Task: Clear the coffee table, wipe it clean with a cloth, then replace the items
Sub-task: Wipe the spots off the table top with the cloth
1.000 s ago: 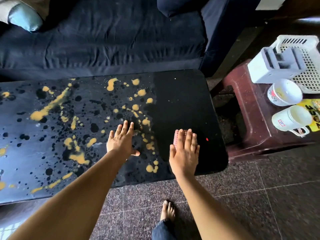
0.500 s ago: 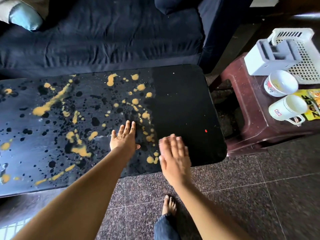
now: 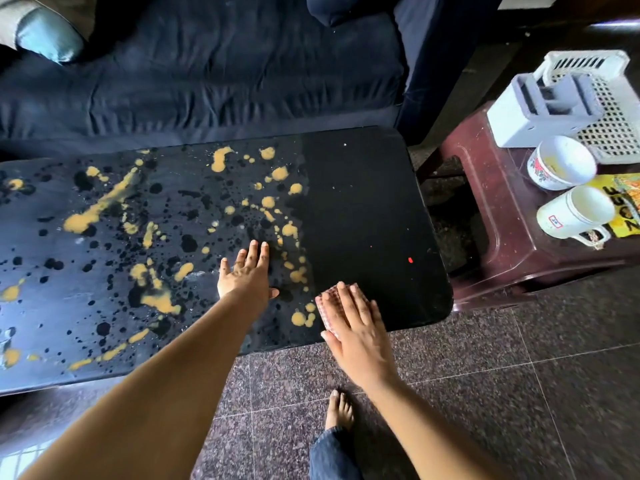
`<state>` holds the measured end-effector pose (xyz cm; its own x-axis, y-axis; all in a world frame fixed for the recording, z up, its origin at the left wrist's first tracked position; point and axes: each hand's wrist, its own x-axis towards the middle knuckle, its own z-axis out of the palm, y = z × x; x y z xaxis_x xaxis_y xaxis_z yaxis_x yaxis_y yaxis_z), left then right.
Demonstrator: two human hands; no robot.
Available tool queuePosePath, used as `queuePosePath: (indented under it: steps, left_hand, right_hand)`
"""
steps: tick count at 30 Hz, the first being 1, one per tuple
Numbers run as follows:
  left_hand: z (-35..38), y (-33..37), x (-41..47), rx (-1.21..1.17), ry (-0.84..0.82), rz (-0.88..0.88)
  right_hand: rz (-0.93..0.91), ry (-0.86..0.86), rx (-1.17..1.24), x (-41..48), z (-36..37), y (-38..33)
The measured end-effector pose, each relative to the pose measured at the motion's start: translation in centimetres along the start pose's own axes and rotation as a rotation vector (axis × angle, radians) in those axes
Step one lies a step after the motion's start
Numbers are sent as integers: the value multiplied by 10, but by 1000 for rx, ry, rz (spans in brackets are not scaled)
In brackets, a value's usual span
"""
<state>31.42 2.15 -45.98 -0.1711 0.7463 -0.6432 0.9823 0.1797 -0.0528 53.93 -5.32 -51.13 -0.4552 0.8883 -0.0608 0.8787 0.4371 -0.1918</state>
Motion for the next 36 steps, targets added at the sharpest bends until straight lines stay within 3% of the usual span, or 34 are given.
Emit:
queuePosePath:
  steps: [2, 5, 10, 13, 16, 22, 24, 28, 30, 33, 36]
  left_hand:
    - [-1, 0, -1, -8, -4, 2]
    - [-1, 0, -3, -16, -3, 5]
    - [-1, 0, 0, 0, -14, 14]
    - [0, 1, 2, 12, -19, 7]
    - [-1, 1, 1, 14, -24, 12]
    - [-5, 1, 0, 12, -41, 14]
    - [-7, 2, -1, 23, -44, 11]
    - [-8, 2, -1, 44, -44, 6]
    - [-7, 3, -2, 58, -46, 1]
    - [-8, 4, -1, 76, -63, -6]
    - [-9, 6, 0, 86, -60, -3]
  right_hand:
    - [-35, -7, -43, -3, 0, 24]
    - [126, -14, -71, -12, -1, 47]
    - [381, 86, 48, -10, 3, 6]
    - [187, 82, 29, -10, 10, -15]
    - [20, 84, -45, -17, 11, 11]
    - [166, 116, 5, -40, -10, 98]
    - [262, 165, 66, -41, -17, 117]
    - [720, 215, 289, -43, -27, 132]
    - [809, 266, 330, -38, -35, 133]
    - [763, 430, 290, -16, -42, 125]
    - [645, 420, 134, 16, -36, 112]
